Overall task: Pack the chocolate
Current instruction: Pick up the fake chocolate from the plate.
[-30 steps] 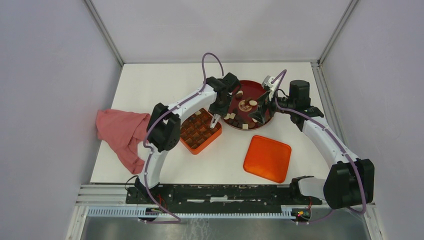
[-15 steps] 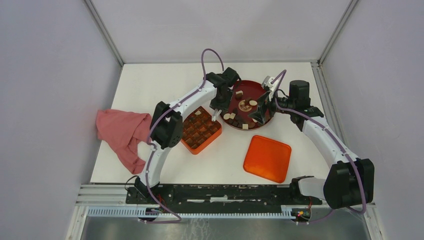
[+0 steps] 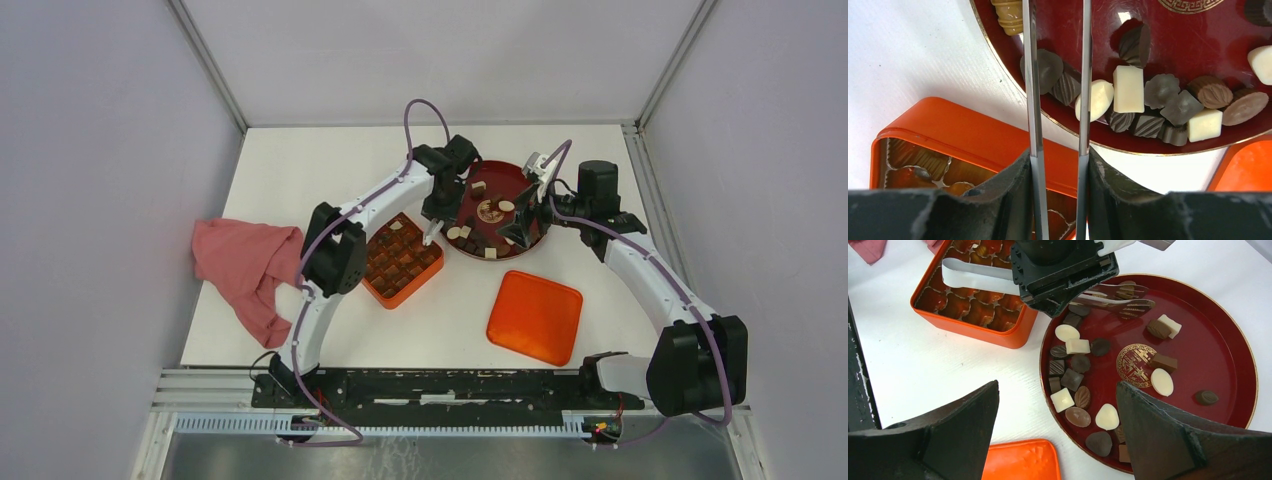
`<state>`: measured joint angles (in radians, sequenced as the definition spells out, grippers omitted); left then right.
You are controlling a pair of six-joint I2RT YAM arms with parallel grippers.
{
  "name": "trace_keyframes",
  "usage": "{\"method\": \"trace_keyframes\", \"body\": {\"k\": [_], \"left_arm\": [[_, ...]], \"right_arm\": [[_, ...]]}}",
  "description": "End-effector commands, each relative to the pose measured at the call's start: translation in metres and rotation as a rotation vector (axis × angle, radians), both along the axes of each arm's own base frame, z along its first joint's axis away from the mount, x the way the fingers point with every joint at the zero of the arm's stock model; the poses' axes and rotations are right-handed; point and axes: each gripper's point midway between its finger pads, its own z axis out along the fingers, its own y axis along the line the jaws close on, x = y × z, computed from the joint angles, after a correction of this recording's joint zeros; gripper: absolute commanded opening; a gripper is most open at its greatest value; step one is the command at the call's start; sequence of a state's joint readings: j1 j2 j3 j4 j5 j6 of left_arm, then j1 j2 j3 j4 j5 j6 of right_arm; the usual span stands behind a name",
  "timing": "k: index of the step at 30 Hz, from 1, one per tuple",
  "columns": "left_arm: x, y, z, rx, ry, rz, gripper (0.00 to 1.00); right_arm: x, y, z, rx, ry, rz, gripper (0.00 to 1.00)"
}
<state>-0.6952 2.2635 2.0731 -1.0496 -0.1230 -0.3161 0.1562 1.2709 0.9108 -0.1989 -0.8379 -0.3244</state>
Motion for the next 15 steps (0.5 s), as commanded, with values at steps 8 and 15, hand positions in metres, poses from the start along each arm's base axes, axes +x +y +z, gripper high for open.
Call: {"method": "trace_keyframes", "body": {"k": [8,15], "left_arm": [[-0.009,-0.010,0.097,-0.221,-0.166,-0.015,0.02],[-0.043,0.014,0.120,-0.275,-0.208,0.006,0.02]], "right_arm": [[0.006,0.003,0.023,0.011,-0.081,0.028,0.92],[0.002,0.005,0.024,0.026,-0.078,0.051,0.92]]}}
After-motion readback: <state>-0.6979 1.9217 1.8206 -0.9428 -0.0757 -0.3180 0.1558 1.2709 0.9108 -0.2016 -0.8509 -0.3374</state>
